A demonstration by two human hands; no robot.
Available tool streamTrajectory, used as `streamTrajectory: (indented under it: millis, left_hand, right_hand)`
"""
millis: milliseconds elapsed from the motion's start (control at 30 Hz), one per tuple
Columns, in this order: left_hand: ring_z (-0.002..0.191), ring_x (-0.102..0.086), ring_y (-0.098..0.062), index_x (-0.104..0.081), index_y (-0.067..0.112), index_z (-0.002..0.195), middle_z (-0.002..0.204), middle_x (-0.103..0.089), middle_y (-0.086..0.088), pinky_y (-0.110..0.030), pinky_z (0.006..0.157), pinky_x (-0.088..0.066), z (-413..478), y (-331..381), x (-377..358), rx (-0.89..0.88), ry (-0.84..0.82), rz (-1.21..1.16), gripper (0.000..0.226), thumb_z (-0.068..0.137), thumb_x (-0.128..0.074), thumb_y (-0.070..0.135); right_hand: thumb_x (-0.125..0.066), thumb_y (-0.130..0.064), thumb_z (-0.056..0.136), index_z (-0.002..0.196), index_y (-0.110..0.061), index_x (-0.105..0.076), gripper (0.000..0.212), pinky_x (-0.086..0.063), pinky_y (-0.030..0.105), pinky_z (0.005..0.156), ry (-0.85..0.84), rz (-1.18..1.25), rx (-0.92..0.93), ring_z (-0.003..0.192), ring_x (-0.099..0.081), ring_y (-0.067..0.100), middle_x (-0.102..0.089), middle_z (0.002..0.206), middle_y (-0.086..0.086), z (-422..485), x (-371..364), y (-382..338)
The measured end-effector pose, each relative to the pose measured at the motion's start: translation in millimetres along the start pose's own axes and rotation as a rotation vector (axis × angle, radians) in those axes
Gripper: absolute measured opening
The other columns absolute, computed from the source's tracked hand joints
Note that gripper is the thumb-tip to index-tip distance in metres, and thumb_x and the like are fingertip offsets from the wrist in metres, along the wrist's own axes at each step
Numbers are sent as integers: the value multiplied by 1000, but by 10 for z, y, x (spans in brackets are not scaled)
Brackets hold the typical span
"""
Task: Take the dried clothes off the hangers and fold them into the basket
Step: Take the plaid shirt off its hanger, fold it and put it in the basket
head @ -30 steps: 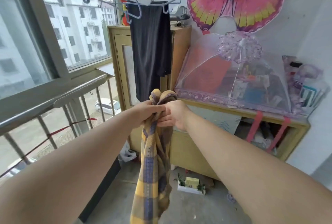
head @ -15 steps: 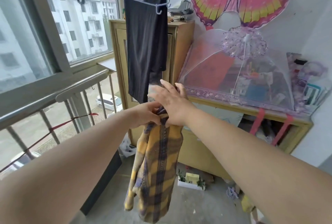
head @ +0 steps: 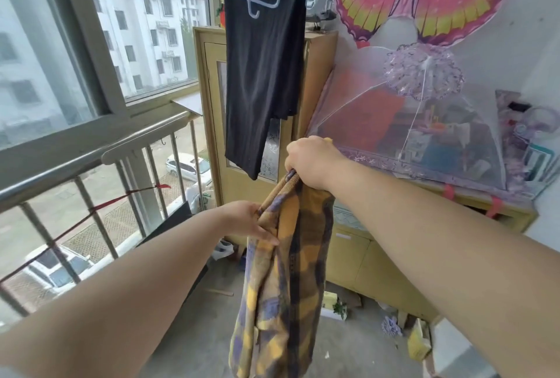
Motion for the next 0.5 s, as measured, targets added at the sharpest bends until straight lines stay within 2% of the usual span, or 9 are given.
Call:
streamTrajectory:
  millis: [100, 200, 300, 367, 433, 500]
  left_hand:
    - [103, -60, -18, -59, 32, 118, 110, -65, 8, -36, 97, -48, 56, -31, -114, -22, 28, 46, 57, 67, -78, 48]
    - [99, -60, -19, -61, 27, 109, 106, -66, 2, -38, 91, -52, 121, -13, -139, -52, 140, 0, 29, 80, -64, 28]
    - [98, -60, -16, -58, 26, 104, 104, -64, 3, -37, 92, -51, 162, -27, -211, -66, 166, -149, 24, 81, -65, 25]
    - [104, -59, -14, -50, 29, 114, 111, -61, 5, -36, 96, -49, 173, 32, -359, -85, 71, -313, 45, 76, -74, 32]
    - [112, -55, -16, -34, 32, 129, 120, -55, 6, -37, 100, -46, 167, 172, -473, -112, -1, -528, 80, 65, -82, 41]
    - [115, -53, -16, -19, 40, 138, 125, -52, 7, -34, 99, -46, 188, 330, -480, -141, 47, -658, 104, 58, -85, 48]
  right_hand:
    - [-49, -15, 97, 112, -21, -65, 22, -32, 31, 69, 13, -84, -54, 101, -55, 24, -57, 107, 2, -59, 77, 36]
    - [-53, -22, 95, 109, -16, -65, 19, -39, 31, 76, -30, -98, -131, 94, -55, 23, -55, 98, 4, -90, 63, 135]
    - [-51, -19, 95, 111, -12, -63, 21, -43, 35, 85, -58, -72, -192, 99, -57, 25, -59, 106, 7, -111, 11, 248]
    - [-50, -20, 95, 113, -12, -62, 23, -43, 36, 86, -49, -42, -240, 100, -57, 26, -60, 109, 8, -122, -1, 308]
    - [-50, -22, 95, 112, -13, -63, 23, -44, 34, 82, -21, 1, -291, 92, -57, 24, -61, 106, 7, -138, 16, 351]
    - [-50, -24, 96, 113, -12, -63, 24, -45, 32, 79, 7, 38, -327, 91, -57, 23, -62, 106, 7, -153, 47, 369]
Point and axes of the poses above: each hand's wrist, its own z-axis towards the middle knuckle, its own x-axis out of the back of the hand, y = z × x, the point moved 9 cm from there along z, towards the middle knuckle
